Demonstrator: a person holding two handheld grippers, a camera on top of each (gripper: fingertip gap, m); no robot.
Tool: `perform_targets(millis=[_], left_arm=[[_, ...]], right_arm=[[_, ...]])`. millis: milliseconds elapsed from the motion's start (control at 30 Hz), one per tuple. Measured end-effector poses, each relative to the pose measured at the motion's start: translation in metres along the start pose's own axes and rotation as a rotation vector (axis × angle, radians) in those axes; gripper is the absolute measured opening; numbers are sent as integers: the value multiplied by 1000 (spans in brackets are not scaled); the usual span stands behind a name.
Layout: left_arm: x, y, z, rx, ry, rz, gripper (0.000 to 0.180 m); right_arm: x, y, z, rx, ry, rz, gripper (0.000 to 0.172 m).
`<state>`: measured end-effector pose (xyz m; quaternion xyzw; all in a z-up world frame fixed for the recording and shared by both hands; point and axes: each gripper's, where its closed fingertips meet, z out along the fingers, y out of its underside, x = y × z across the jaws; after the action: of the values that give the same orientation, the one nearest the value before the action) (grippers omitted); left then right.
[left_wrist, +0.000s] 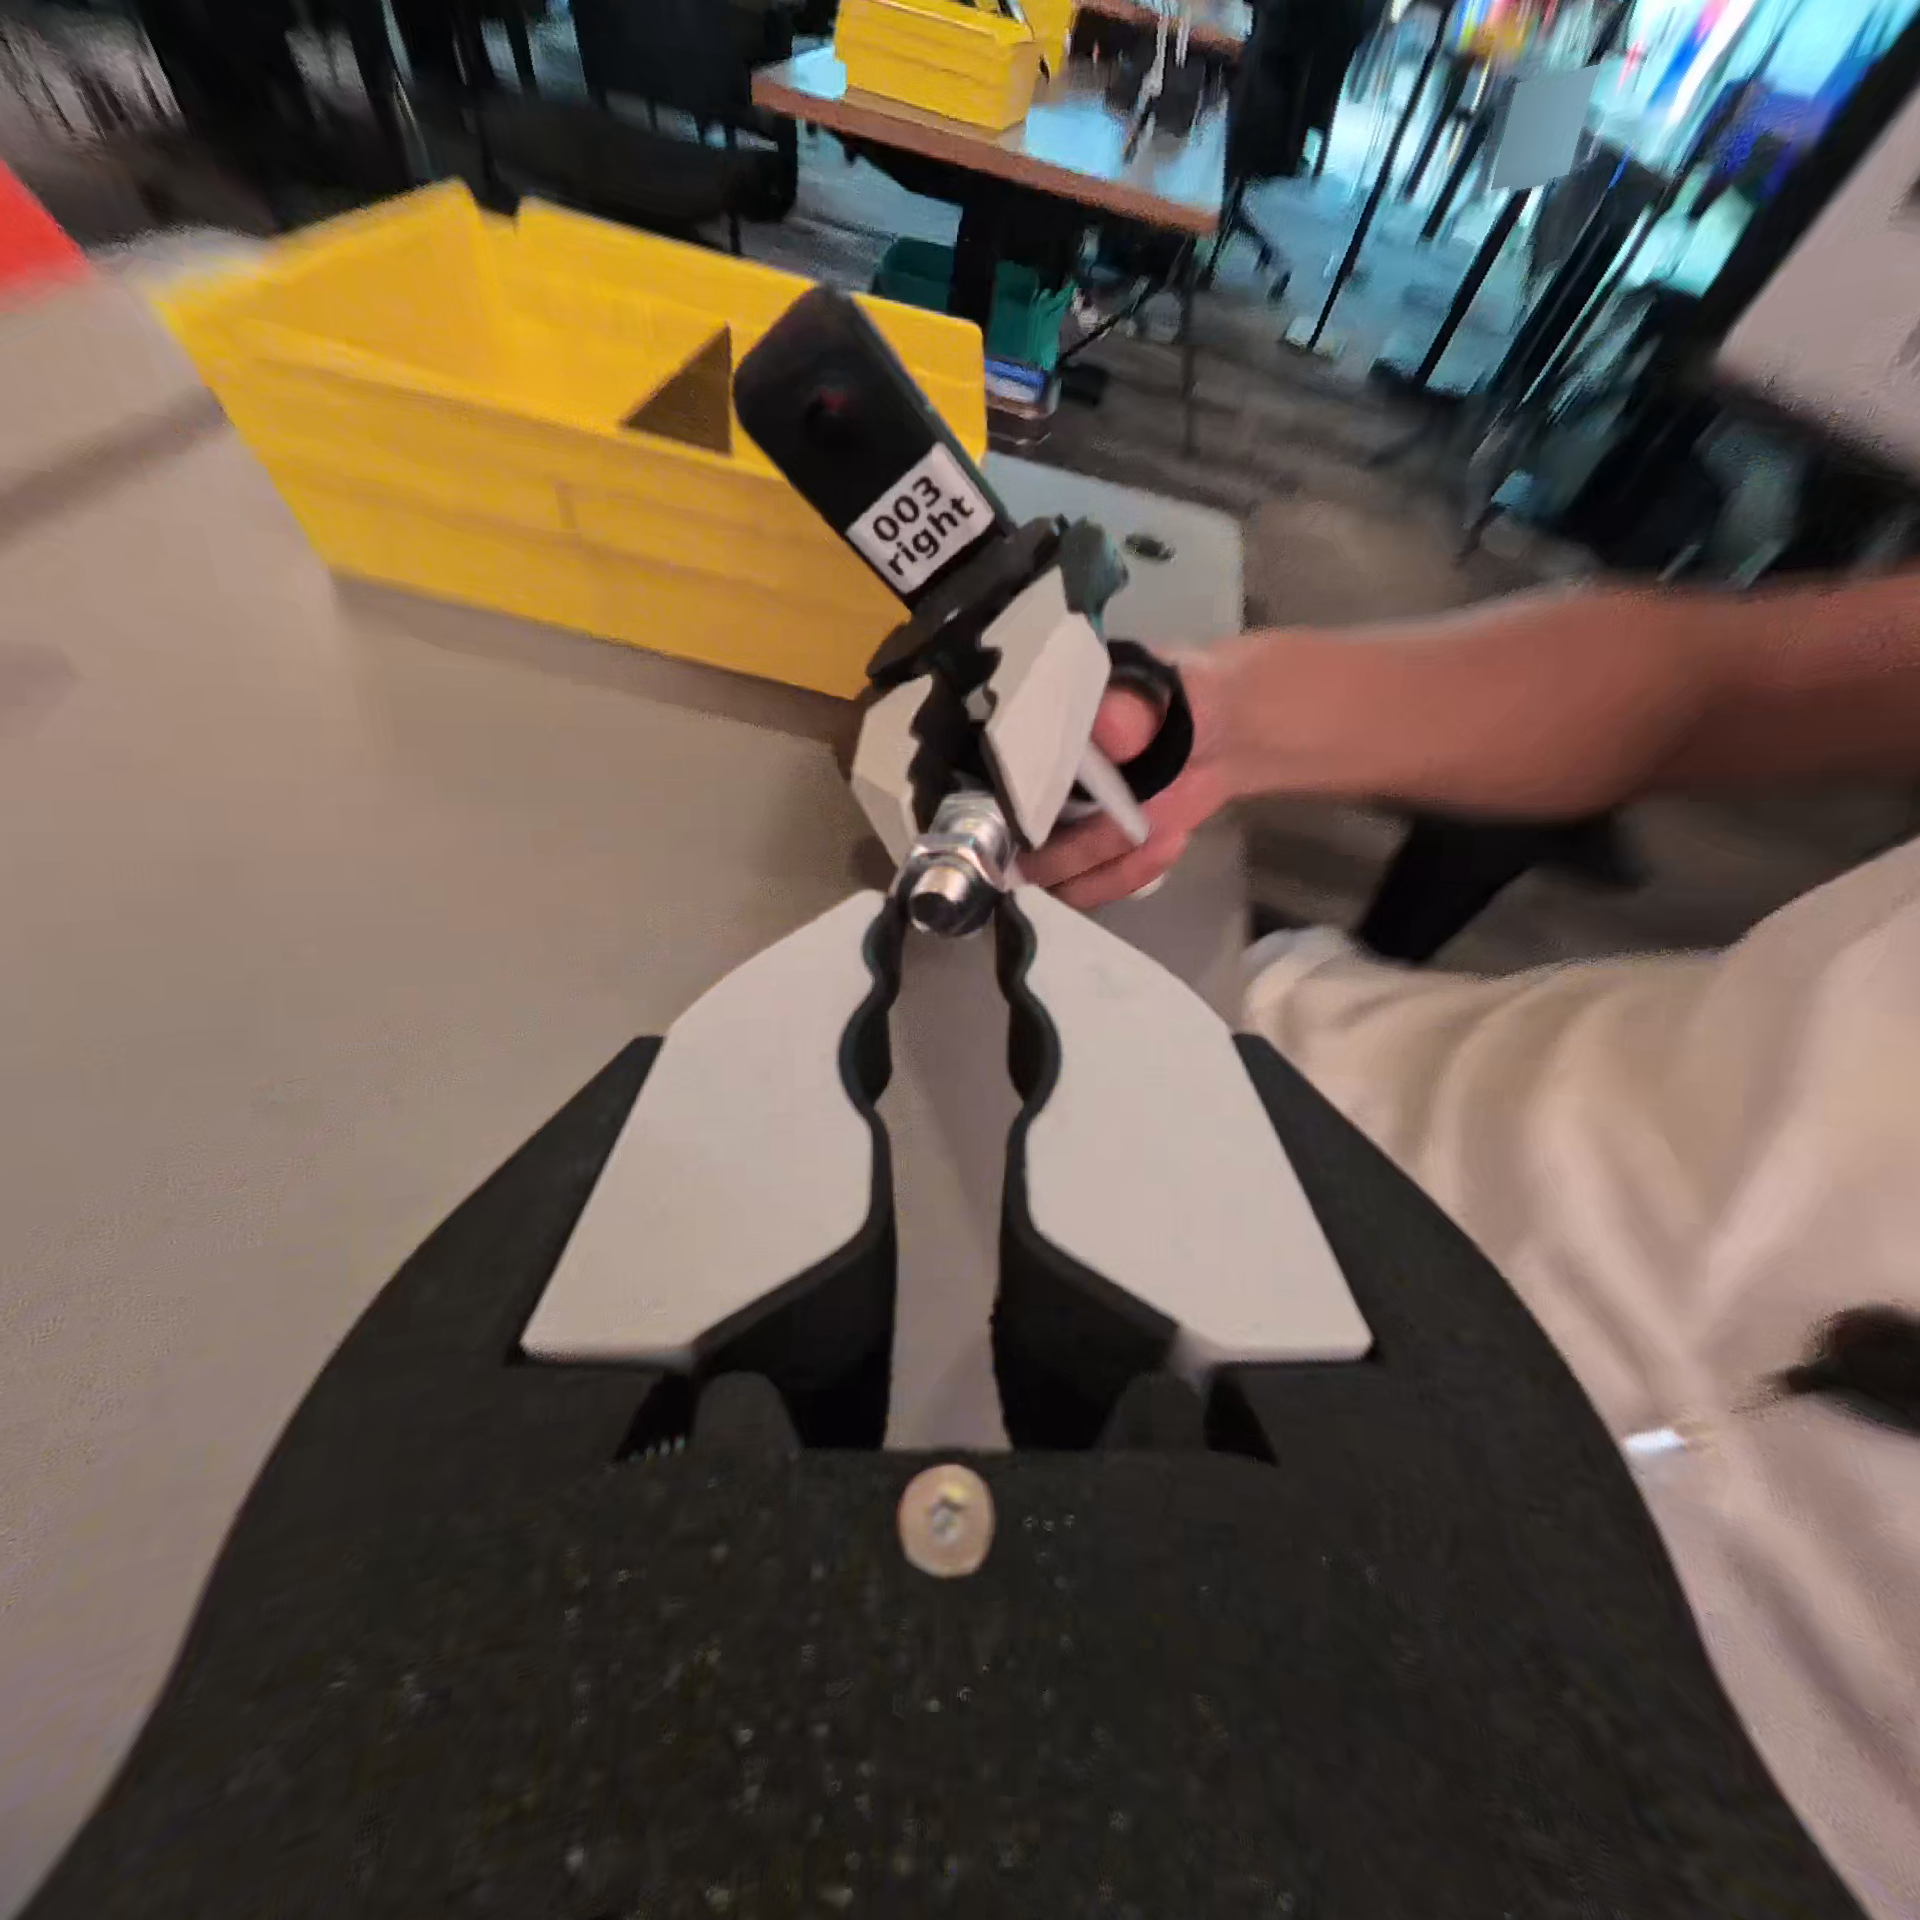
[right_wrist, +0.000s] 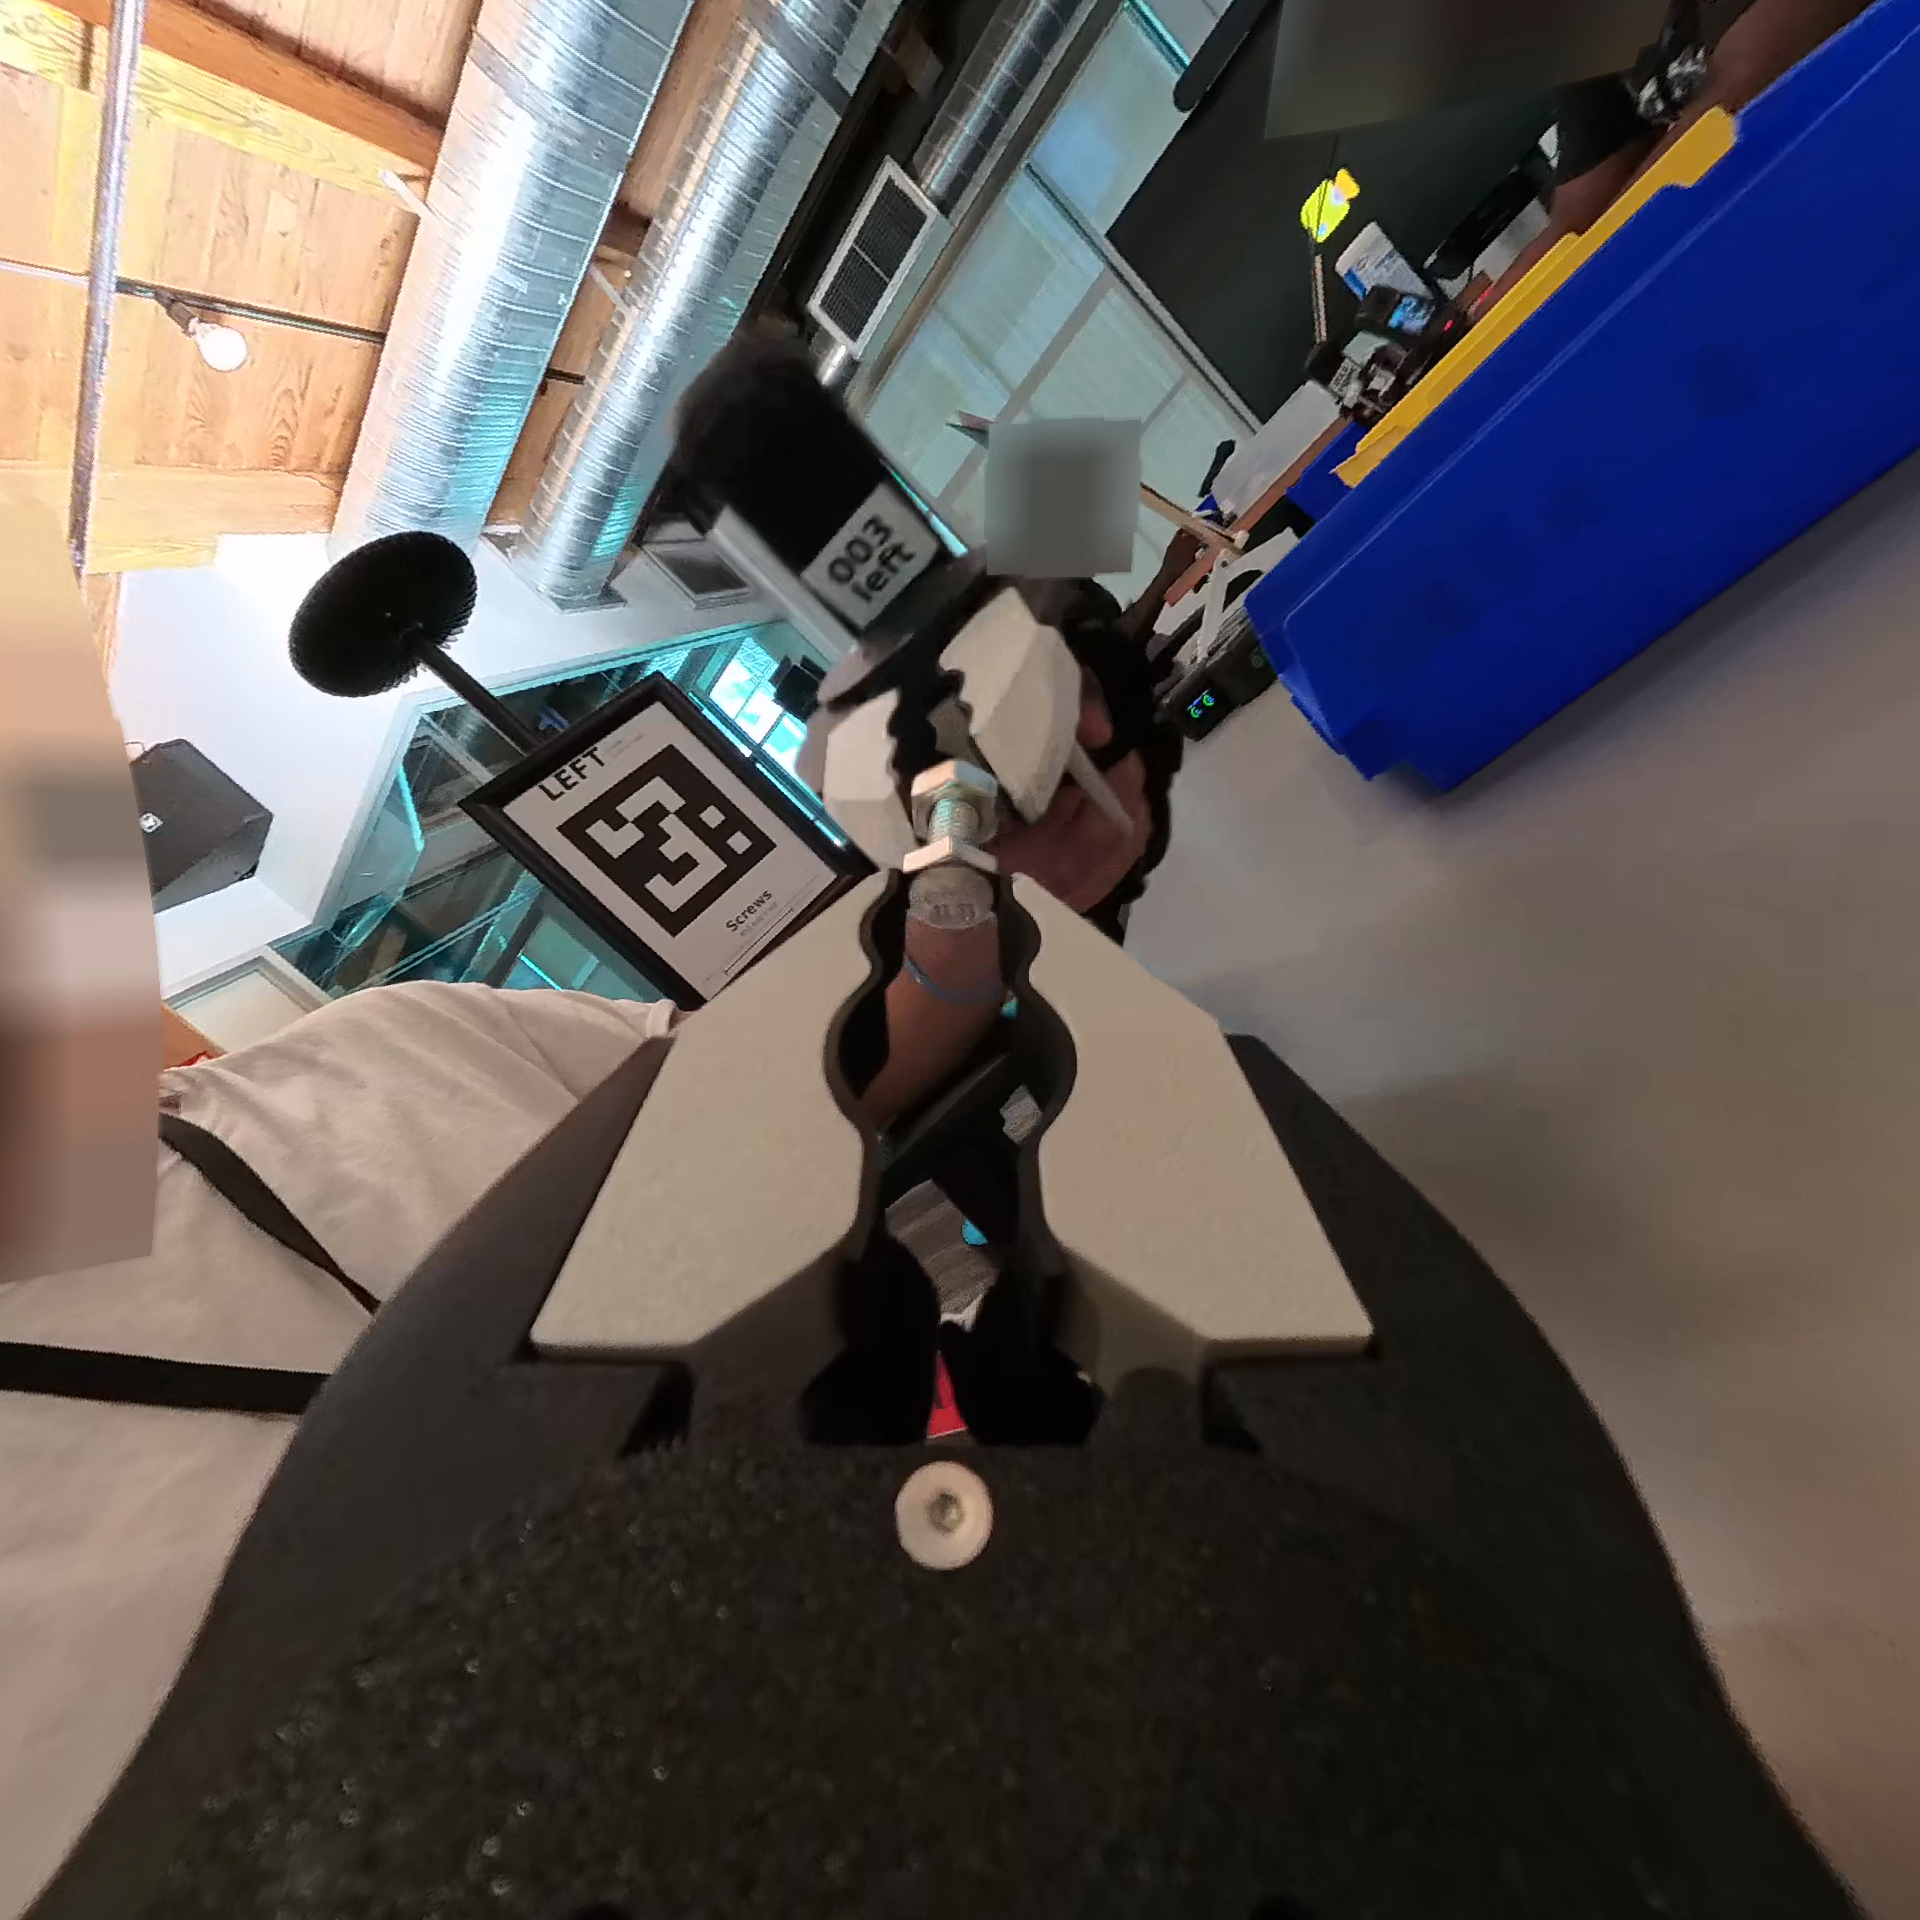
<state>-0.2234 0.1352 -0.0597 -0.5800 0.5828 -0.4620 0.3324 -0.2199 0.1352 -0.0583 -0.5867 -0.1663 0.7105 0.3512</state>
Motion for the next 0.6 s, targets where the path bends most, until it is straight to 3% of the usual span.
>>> perform_targets(millis=[167,233,300,367,467,533,600], left_arm=[[-1,-5,0,88,170,-562,16],[0,-6,0,127,233,-696,15],[1,-6,0,141,257,-727,15],[2,-5,0,109,248,-671,16],[3,3,0,-6,199,-472,44],[-1,2,-1,-17,147,-273,66],[-5,0,-3,4,89,-37,75]], right_arm=[[5,6,4,-34,45,-31,16],[5,8,5,-43,38,-14,16],[4,8,5,-43,33,-10,16],[3,7,5,-37,26,-10,16],[-1,-1,2,4,10,-5,16],[1,-1,-1,-12,18,19,16],[-3,1,-2,-39,-23,114,16]])
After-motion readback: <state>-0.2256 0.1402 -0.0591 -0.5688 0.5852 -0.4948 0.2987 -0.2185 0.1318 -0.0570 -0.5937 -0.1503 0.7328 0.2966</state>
